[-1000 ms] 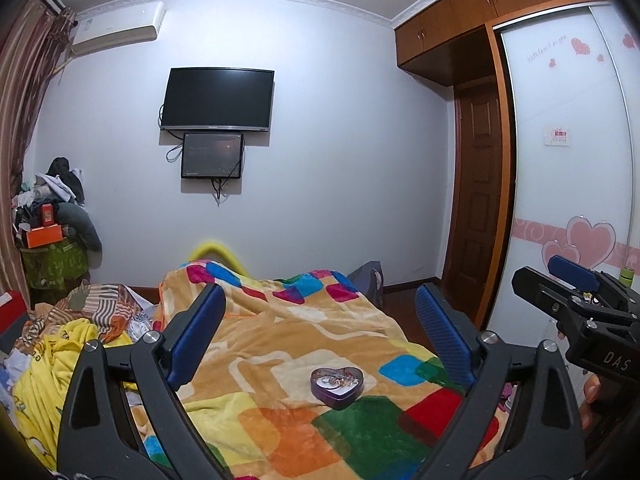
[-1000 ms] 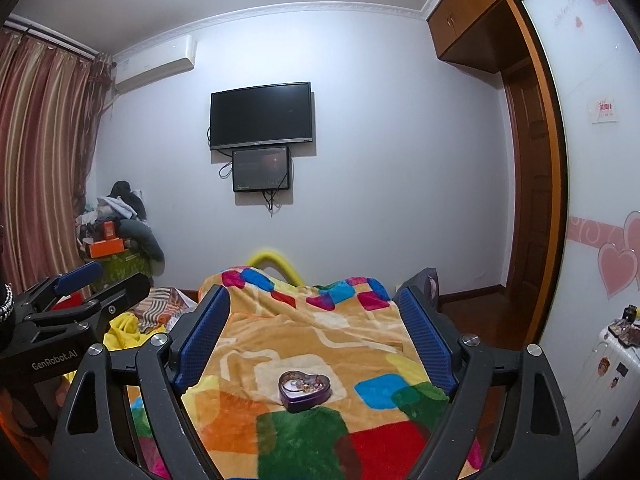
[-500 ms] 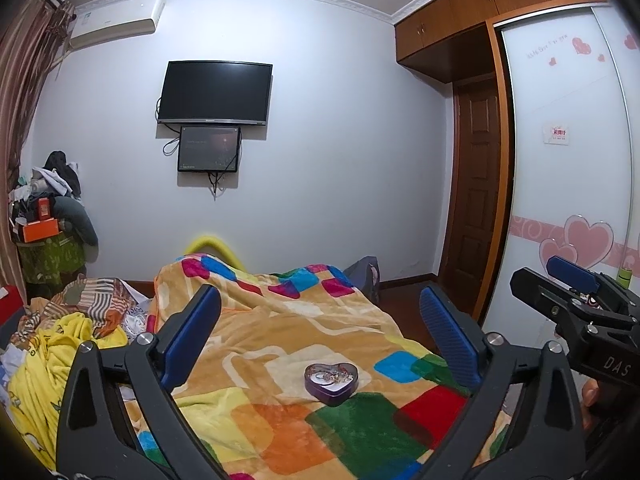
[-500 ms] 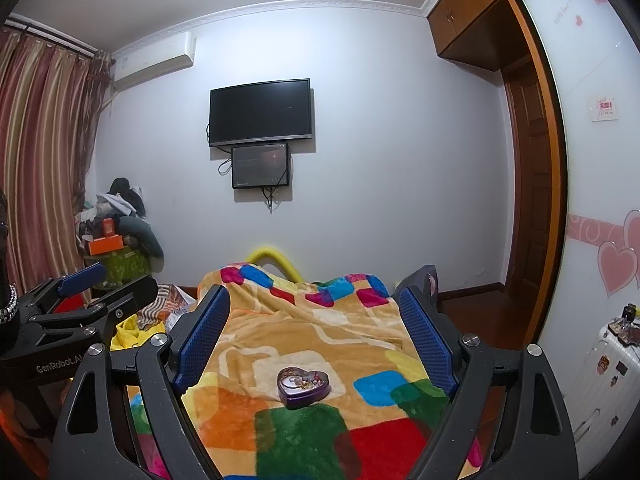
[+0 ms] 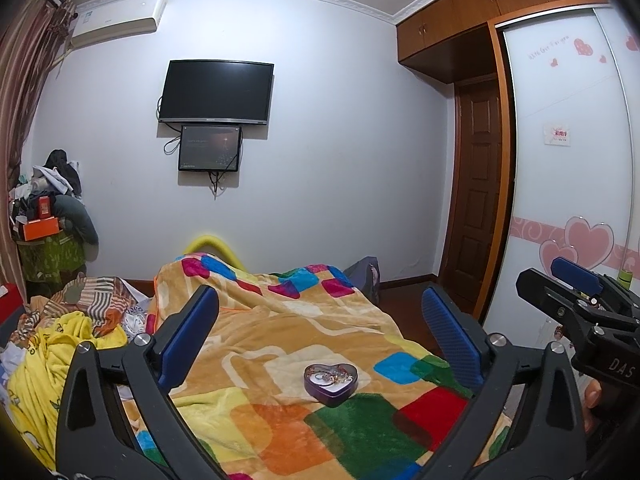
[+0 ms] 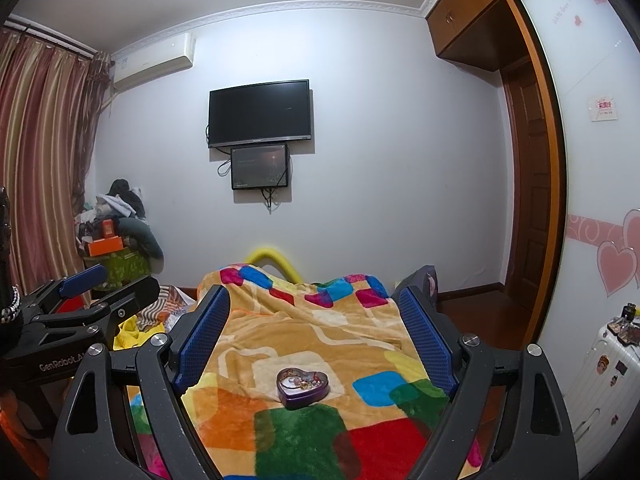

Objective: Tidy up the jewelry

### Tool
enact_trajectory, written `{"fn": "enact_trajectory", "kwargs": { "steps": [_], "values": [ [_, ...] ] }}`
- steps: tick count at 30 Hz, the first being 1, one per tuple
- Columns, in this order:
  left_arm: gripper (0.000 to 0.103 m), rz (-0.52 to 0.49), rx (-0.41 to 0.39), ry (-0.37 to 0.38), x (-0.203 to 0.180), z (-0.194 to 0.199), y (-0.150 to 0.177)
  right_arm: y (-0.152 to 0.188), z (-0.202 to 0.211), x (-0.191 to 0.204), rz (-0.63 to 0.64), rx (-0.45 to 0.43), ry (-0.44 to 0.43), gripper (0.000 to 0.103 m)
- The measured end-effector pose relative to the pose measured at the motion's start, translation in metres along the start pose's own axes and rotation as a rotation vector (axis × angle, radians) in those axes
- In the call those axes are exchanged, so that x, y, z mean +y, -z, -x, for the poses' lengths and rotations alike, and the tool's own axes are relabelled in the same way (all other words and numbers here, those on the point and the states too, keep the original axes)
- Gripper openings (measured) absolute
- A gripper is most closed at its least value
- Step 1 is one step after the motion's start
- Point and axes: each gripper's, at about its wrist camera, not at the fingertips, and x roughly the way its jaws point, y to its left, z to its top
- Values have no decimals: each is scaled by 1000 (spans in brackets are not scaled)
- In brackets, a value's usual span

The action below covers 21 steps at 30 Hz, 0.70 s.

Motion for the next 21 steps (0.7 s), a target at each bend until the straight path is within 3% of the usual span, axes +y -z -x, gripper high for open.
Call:
{"fn": "enact_trajectory", "kwargs": {
  "steps": [21],
  "values": [
    [102, -1, 4, 9, -3, -2, 2, 0, 1, -1, -4, 0, 4, 84]
  ]
}}
